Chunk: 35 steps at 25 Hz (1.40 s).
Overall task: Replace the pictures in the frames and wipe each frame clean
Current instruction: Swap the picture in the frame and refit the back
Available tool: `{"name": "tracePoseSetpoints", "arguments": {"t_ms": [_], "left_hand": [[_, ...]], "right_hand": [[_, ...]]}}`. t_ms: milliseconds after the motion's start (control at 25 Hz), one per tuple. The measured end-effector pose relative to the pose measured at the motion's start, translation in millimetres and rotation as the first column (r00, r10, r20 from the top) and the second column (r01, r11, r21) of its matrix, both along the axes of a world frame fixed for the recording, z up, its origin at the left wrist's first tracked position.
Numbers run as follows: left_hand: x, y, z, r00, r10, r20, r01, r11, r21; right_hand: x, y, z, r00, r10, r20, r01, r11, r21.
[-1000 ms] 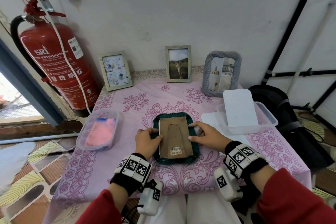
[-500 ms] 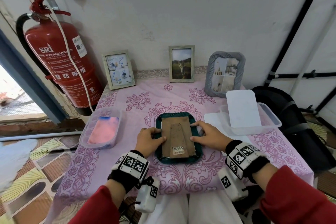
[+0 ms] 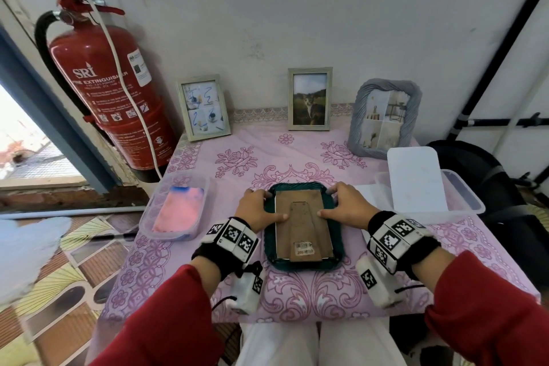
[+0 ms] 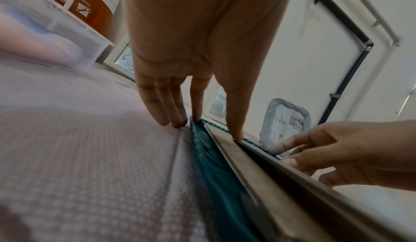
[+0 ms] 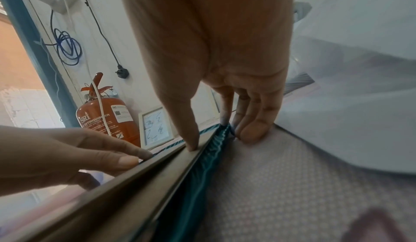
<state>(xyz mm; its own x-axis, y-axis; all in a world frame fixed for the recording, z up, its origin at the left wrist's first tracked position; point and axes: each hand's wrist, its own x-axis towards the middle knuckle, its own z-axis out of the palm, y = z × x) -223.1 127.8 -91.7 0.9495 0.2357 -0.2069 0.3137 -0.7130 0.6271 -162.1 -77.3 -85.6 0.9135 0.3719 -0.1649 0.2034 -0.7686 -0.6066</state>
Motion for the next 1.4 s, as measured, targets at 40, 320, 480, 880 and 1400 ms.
{"name": "tracePoseSetpoints", "arguments": {"t_ms": [40,320,480,880,1400], "left_hand": [[1,0,-1,1.0,0.007,0.008,-0.007,1.0,0.005],[-5,2,-7,0.995,0.04,0.094,-0.038,0.999,-0.031],[-6,2,-7,0.995,0.005,0.095,-0.002,0.999,-0.037],[-8,2,-6,0.997,-0.032,0.066,0.034,0.999,-0.026],[-9,3,-4,0.997,-0.056,0.059,0.058,0.998,-0.037]], "right_hand": [[1,1,-1,1.0,-0.001,0.002,0.001,1.0,-0.001],[1,-1,-4,1.0,0.003,-0.006,-0.002,0.998,0.056],[-1,-3,-3,1.0,-0.003,-0.009,0.004,0.991,0.137],[-2,-5,-7,1.0,0.02,0.014,-0.022,0.982,0.189],[1,-5,-13,0.998,0.06,0.011,-0.061,0.989,0.138]]}}
